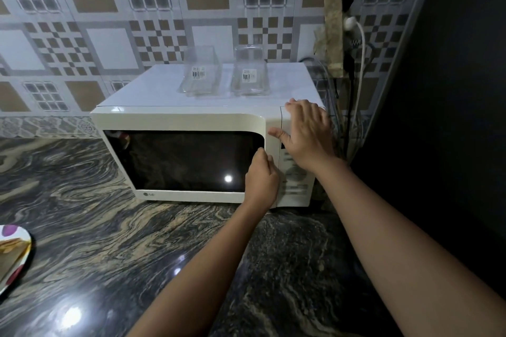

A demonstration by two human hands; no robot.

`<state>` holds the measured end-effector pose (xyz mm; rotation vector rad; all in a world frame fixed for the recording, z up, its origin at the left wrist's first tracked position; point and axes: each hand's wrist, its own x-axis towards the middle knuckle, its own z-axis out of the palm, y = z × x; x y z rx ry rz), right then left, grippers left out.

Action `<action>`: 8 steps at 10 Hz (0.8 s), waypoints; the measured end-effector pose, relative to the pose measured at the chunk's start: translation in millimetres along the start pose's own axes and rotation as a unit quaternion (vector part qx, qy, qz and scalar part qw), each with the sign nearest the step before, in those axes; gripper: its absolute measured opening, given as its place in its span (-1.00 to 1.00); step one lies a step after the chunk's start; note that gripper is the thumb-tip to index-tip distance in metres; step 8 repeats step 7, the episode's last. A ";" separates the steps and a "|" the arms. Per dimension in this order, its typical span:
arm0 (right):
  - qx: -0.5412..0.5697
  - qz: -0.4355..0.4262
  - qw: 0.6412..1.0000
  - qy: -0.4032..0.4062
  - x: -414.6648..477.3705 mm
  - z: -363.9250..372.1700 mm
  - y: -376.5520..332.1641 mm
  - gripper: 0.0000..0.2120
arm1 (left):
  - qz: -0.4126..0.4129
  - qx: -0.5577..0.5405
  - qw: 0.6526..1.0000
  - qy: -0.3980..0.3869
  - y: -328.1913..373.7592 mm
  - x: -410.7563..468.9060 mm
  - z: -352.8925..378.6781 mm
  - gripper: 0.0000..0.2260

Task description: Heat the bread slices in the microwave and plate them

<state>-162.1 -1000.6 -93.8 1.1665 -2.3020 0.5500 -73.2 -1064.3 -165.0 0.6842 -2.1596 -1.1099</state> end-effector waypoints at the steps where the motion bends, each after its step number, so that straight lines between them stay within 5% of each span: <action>1: -0.004 -0.001 1.000 0.001 0.9 0.8 0.9 -0.16 | 0.004 -0.010 1.000 -0.002 -1.4 1.0 1.9 -0.82; 4: -0.042 -0.014 0.999 -0.006 -2.7 3.5 0.4 -0.19 | 0.027 -0.046 0.998 -0.035 -6.3 3.6 -4.4 -0.85; 8: -0.080 0.008 0.996 0.045 -39.3 9.1 -12.3 -0.39 | 0.036 0.106 0.981 -0.159 -29.0 -22.5 -25.3 -0.64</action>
